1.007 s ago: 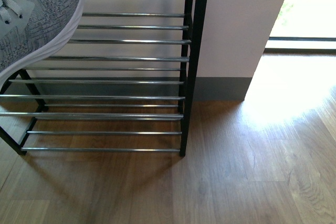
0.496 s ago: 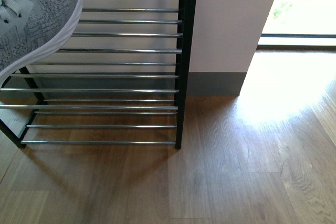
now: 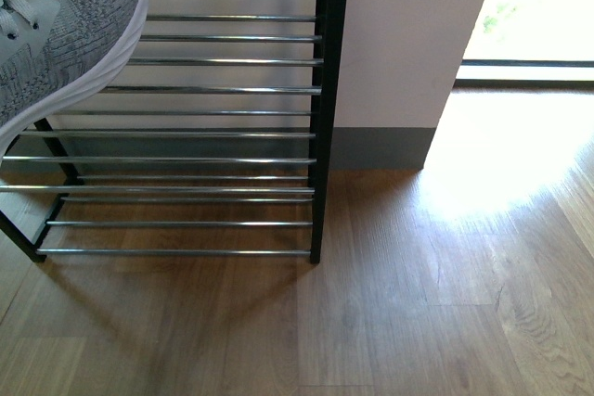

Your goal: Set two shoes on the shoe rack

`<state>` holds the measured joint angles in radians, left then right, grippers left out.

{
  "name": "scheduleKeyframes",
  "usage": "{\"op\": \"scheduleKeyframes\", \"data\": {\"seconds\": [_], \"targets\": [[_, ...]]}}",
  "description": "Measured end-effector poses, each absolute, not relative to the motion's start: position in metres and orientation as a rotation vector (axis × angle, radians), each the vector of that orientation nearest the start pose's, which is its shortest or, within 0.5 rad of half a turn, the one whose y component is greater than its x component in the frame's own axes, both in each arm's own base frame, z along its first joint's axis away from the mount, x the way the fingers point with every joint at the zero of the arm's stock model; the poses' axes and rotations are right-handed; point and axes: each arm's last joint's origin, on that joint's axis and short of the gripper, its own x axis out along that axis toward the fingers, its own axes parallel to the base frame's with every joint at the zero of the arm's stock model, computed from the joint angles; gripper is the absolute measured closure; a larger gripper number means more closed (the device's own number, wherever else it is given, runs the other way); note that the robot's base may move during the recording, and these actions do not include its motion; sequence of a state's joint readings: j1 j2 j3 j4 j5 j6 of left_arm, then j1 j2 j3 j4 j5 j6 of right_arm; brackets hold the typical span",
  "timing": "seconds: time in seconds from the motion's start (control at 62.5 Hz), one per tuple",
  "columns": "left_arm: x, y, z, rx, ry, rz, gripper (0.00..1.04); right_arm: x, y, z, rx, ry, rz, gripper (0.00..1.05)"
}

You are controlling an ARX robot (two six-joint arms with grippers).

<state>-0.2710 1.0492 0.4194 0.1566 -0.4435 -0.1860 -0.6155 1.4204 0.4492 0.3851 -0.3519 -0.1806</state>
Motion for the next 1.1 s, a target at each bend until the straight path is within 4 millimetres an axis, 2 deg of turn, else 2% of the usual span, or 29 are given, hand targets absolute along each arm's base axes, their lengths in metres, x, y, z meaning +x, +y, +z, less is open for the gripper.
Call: {"op": "scheduleKeyframes", "data": {"seconds": [1.103], "targets": [[0.2012,-0.043,0.1937,-0.016,0.426,0.209,1.03,0.2077,-0.1346,0.1436,0.099,0.539,-0.205,1.02]]}}
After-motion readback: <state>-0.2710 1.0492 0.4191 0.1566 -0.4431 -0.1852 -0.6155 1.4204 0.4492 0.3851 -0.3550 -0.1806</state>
